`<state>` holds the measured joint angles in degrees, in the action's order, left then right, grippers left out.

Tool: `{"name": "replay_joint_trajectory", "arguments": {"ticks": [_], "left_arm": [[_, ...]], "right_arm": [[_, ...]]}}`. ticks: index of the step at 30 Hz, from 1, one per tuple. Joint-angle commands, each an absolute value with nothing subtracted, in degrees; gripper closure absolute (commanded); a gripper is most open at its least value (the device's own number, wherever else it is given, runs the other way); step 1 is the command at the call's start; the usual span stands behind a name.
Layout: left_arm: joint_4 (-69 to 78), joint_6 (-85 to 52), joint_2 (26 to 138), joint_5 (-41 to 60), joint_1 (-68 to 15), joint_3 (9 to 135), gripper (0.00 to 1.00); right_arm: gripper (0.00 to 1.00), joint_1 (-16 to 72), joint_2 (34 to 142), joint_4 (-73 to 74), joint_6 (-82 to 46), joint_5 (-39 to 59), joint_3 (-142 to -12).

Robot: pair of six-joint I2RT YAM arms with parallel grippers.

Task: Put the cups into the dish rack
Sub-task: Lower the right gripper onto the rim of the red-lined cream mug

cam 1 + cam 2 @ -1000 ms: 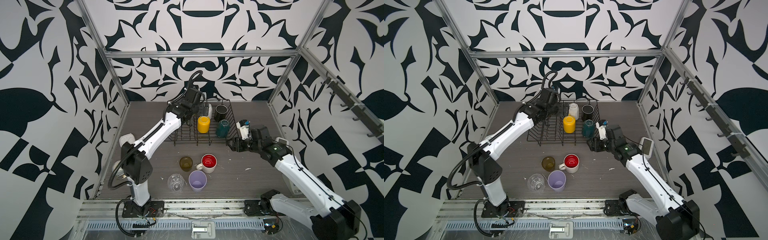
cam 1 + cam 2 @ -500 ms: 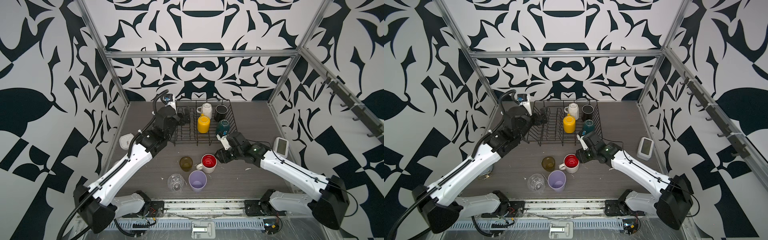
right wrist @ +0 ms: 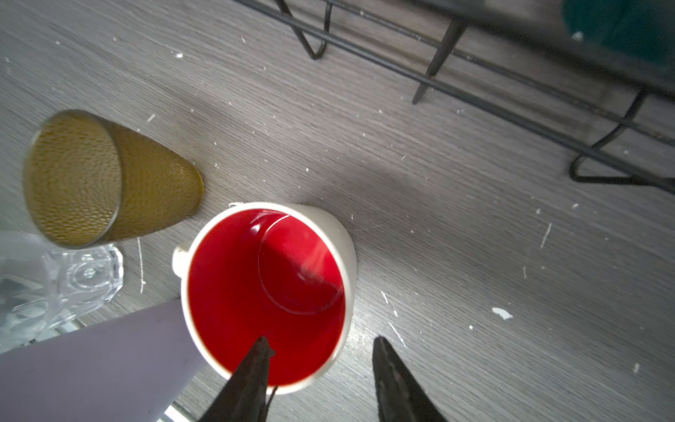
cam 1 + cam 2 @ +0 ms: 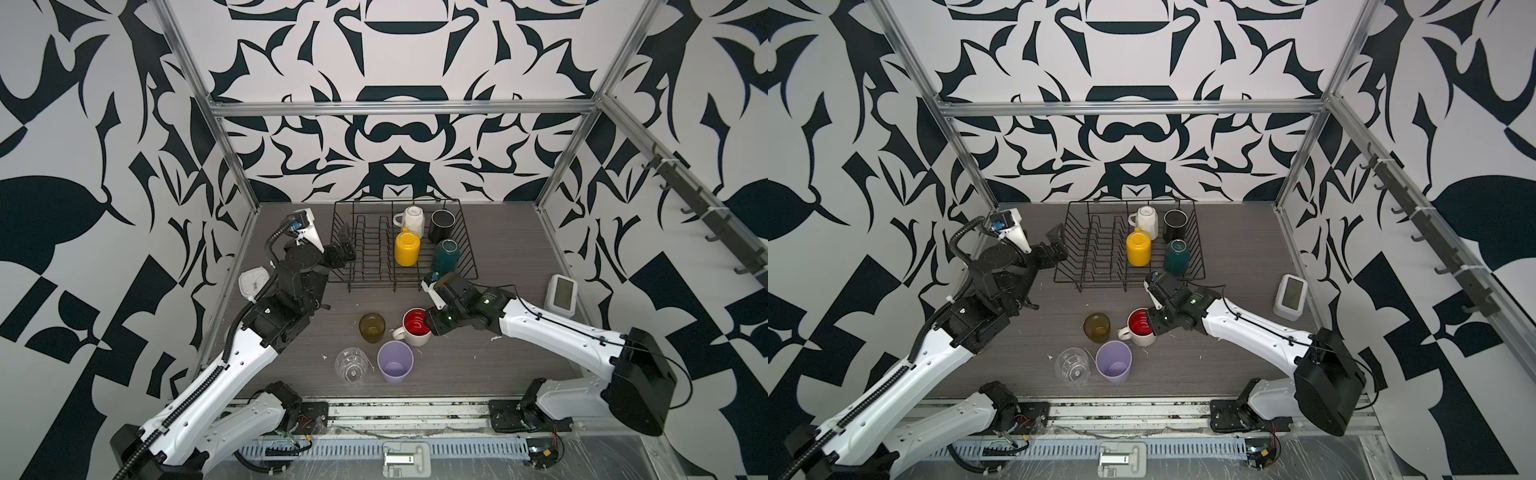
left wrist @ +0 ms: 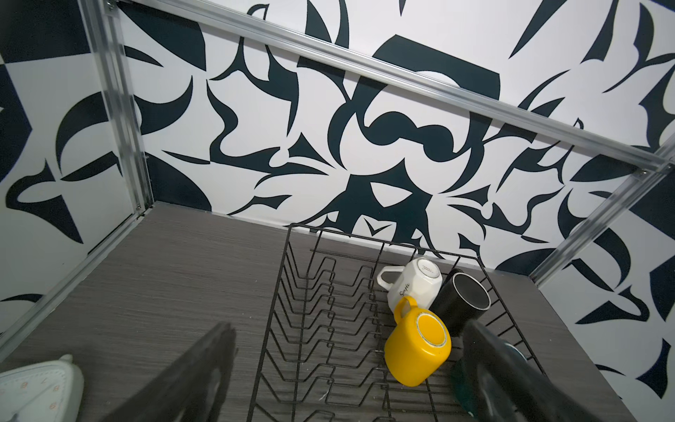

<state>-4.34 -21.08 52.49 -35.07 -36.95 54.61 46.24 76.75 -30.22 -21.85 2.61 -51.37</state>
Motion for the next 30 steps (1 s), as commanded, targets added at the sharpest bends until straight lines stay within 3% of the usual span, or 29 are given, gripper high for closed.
{"name": "replay_joint_trajectory", "arguments": {"ticks": [1, 13, 17, 25, 30], "left_arm": [[-4.44, -22.15, 51.34, -36.65, -36.61, 53.88, 0.01], [-5.84, -22.15, 50.36, -36.75, -36.21, 53.43, 0.01], [-6.06, -22.19, 50.27, -36.74, -36.12, 53.53, 0.01], [-6.06, -22.15, 50.27, -37.01, -35.96, 53.39, 0.01], [-5.2, -21.97, 49.88, -37.07, -35.88, 52.95, 0.01]], "right_arm": [[0.52, 46.5, 76.93, -28.79, -22.85, 0.71, -52.82], [0.58, 46.55, 81.69, -26.35, -23.46, 0.18, -53.04], [0.66, 46.58, 83.2, -25.75, -23.37, 0.52, -53.22], [0.92, 46.58, 84.47, -25.71, -23.12, 1.14, -53.66], [1.0, 46.48, 83.29, -27.51, -23.53, -0.88, -53.88]]}}
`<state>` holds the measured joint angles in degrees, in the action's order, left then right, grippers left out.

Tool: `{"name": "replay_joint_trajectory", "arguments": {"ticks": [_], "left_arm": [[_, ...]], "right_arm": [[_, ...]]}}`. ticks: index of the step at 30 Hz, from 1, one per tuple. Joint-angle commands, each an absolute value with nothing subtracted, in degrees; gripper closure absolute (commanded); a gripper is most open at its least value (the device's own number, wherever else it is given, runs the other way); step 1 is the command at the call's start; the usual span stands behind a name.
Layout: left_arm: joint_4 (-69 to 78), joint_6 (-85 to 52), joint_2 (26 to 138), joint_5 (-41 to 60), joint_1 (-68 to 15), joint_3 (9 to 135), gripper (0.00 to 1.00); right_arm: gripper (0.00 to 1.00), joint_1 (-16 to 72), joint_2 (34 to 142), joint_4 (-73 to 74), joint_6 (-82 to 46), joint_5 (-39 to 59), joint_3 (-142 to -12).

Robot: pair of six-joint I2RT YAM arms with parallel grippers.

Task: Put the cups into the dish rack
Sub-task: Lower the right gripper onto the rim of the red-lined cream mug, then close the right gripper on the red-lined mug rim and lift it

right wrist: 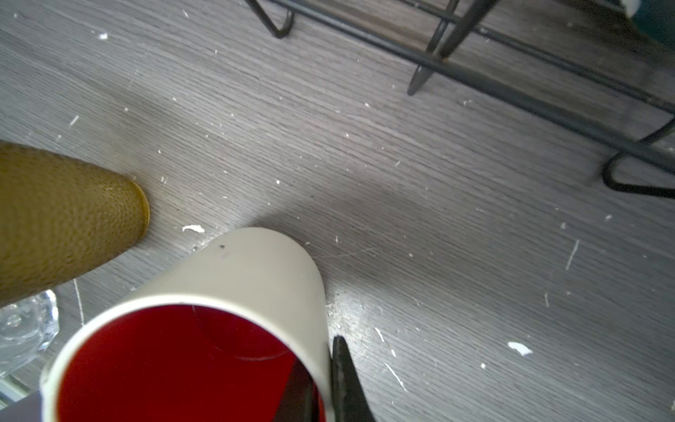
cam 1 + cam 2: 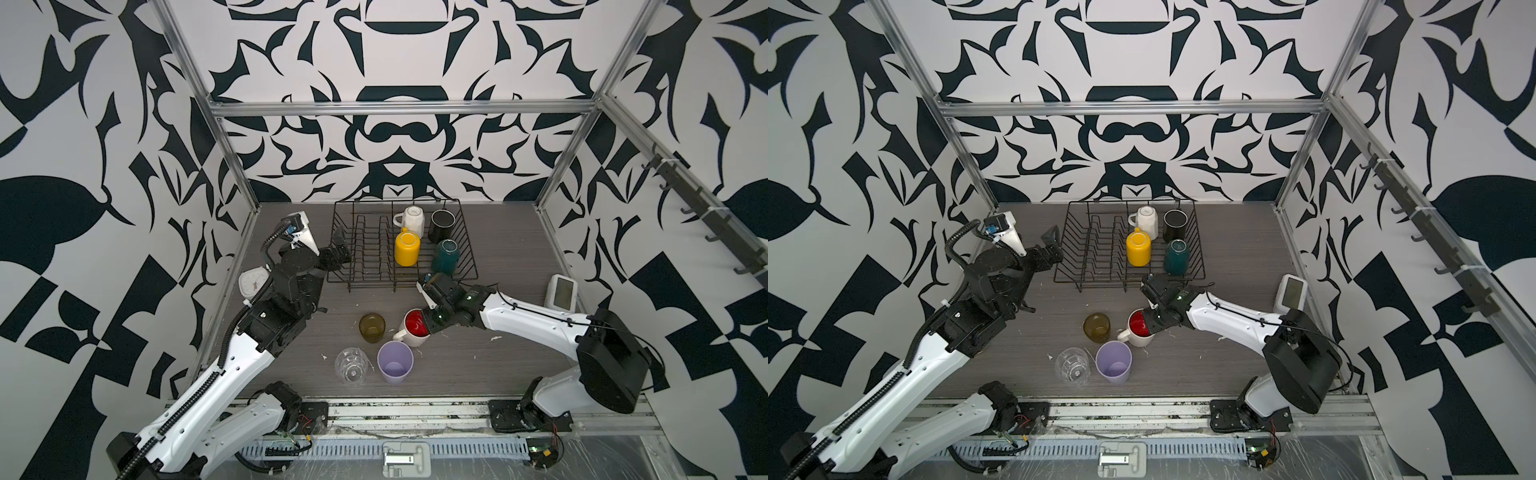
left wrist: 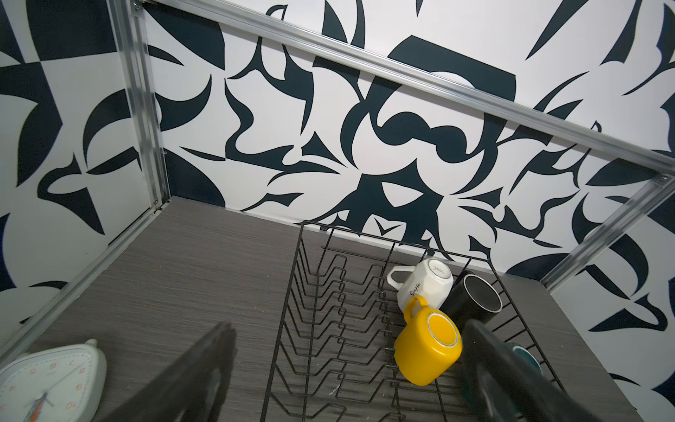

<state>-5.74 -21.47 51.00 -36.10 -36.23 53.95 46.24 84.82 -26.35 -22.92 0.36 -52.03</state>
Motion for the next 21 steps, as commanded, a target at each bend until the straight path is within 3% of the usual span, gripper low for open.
{"name": "replay_joint_trajectory", "arguments": {"ticks": [1, 7, 16, 21], "left_arm": [[-4.82, -21.95, 49.75, -36.96, -35.86, 52.83, 0.01], [-2.37, -20.45, 49.32, -35.23, -35.73, 52.04, 0.01], [6.14, -20.14, 47.65, -32.14, -34.68, 47.79, 0.01], [11.94, -18.01, 47.54, -21.95, -32.82, 44.78, 0.01]], "right_arm": [[1.0, 46.42, 82.95, -28.01, -23.55, -1.24, -54.04], [1.0, 44.11, 78.14, -30.49, -24.14, -0.92, -53.82], [1.0, 32.13, 64.78, -32.43, -23.96, 8.28, -52.78], [1.0, 25.6, 61.11, -29.98, -25.89, 17.97, -53.27]]}}
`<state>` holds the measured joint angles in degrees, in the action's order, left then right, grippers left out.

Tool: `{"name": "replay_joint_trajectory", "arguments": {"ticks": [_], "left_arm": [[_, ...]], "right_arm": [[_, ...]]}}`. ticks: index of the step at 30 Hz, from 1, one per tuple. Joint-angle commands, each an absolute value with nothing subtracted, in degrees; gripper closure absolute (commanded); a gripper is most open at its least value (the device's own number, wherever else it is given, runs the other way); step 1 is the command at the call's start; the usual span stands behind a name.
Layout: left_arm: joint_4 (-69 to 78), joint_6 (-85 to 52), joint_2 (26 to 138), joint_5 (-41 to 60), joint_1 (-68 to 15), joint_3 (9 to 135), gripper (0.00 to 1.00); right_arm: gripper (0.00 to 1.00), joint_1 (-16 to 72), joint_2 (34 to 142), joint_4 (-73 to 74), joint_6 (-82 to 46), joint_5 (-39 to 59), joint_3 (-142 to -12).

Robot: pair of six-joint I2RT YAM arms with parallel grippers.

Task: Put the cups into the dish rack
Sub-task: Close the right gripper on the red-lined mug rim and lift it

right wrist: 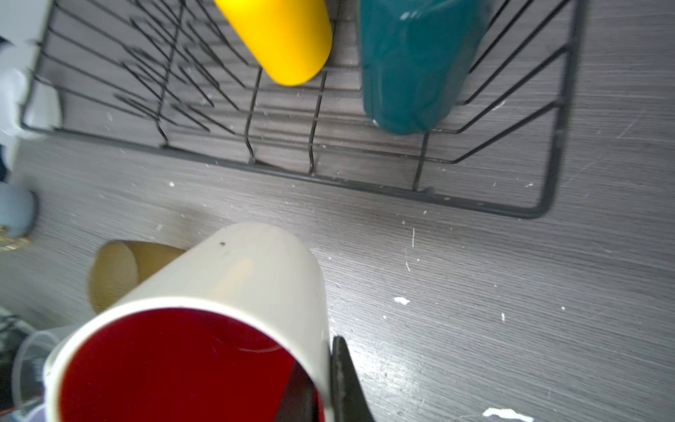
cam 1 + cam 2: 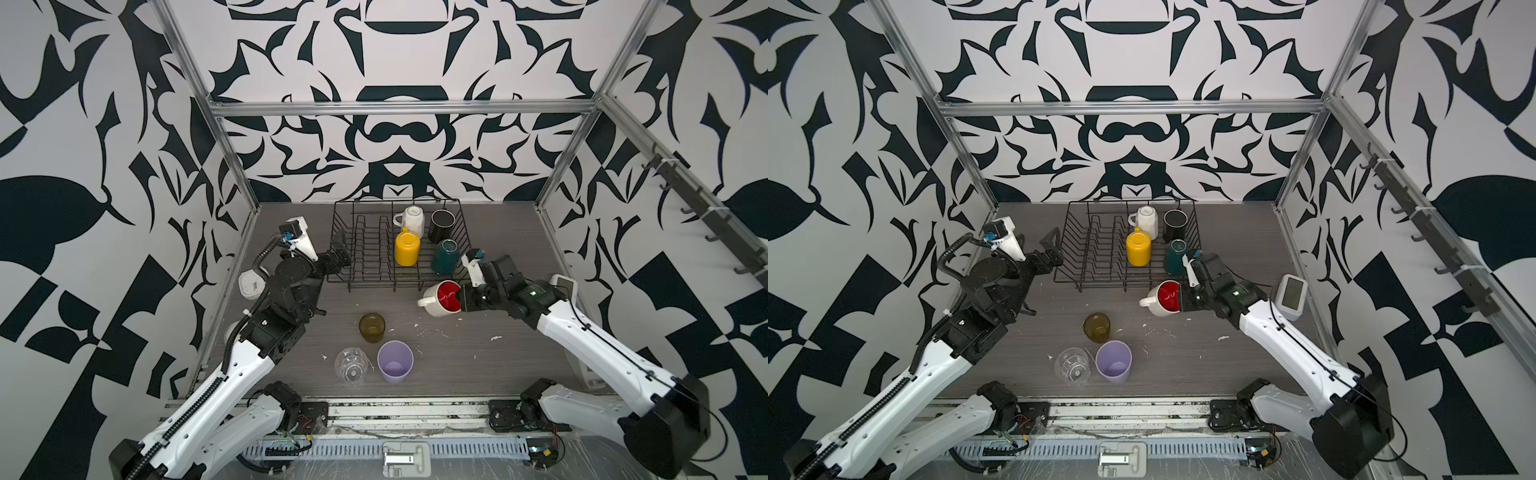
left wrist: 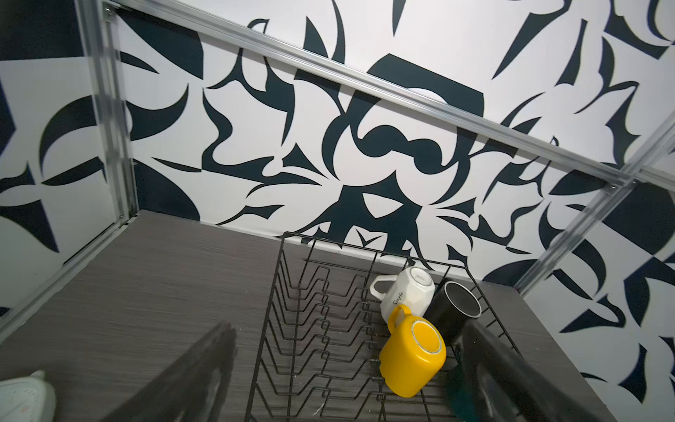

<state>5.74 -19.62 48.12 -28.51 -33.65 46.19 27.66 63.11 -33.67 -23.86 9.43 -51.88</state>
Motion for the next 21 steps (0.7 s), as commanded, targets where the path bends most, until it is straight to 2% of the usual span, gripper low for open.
{"name": "replay_joint_trajectory", "arguments": {"ticks": [1, 5, 10, 21], "left_arm": [[13.47, -17.47, 47.8, -19.43, -32.55, 44.06, 0.01], [17.33, -15.1, 50.0, -9.56, -32.26, 42.69, 0.01], [21.02, -12.55, 53.5, 3.17, -32.26, 42.04, 0.01], [39.63, -4.6, 59.5, 25.38, -32.26, 35.15, 0.01]], "right_arm": [[1.0, 24.18, 60.93, -28.32, -26.95, 21.01, -53.11], [1.0, 19.29, 61.73, -20.13, -32.5, 31.71, -52.19], [1.0, 16.32, 62.69, -12.1, -38.23, 38.78, -52.13], [1.0, 15.29, 65.27, 0.26, -44.21, 45.84, -54.04]]}}
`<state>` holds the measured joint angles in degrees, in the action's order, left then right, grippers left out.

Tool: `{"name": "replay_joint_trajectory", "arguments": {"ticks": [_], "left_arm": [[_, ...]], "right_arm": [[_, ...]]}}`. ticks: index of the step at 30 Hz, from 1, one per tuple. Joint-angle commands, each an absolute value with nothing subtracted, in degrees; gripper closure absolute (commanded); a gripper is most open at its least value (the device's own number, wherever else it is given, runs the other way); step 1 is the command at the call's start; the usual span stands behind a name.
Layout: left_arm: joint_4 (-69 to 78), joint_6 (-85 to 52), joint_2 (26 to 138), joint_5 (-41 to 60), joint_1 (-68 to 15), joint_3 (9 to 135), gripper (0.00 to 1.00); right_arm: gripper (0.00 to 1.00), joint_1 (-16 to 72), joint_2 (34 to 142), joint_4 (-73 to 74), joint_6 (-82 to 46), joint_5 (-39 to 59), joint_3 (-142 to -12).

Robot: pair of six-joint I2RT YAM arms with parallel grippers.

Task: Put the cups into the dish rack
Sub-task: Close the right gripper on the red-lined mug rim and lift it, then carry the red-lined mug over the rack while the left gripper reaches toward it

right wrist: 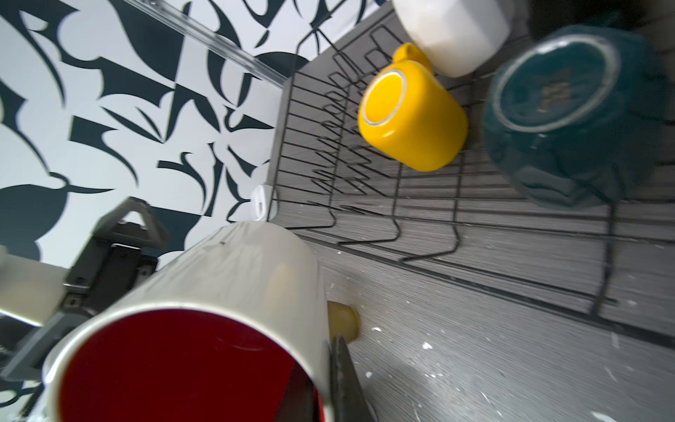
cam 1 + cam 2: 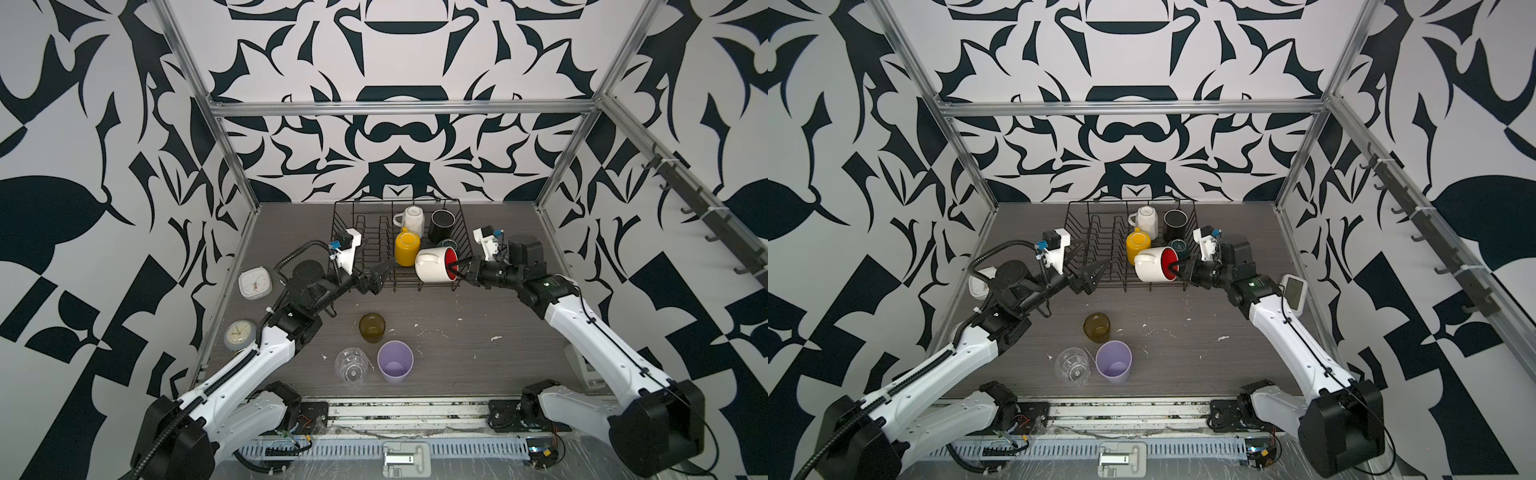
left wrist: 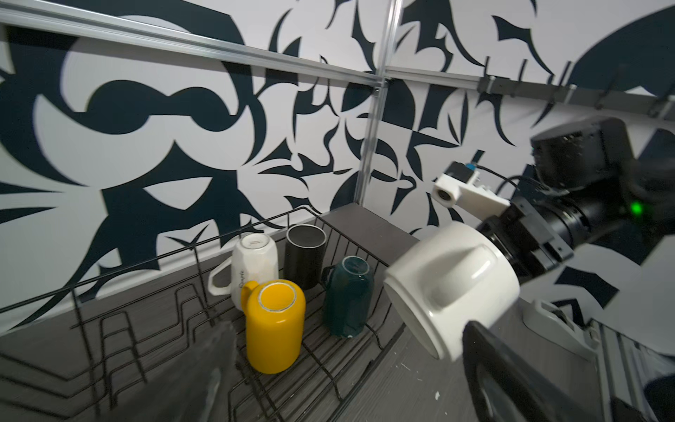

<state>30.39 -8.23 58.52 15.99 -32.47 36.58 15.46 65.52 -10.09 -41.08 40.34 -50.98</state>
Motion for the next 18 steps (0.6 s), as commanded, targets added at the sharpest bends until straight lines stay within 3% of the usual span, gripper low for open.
{"name": "replay_joint_trajectory", "arguments": {"ticks": [1, 8, 18], "left_arm": [[41.11, -4.35, 60.03, 27.23, -32.26, 34.71, 0.01], [43.75, -3.83, 63.25, 38.18, -32.32, 35.59, 0.01], [47.71, -3.43, 65.59, 38.77, -32.35, 36.16, 0.01]], "right_arm": [[1.0, 15.29, 65.52, 0.86, -44.42, 46.44, -54.39], [1.0, 15.29, 67.31, 7.31, -47.51, 52.1, -55.96], [1.0, 16.38, 69.08, 16.44, -53.93, 57.71, -54.86]]}}
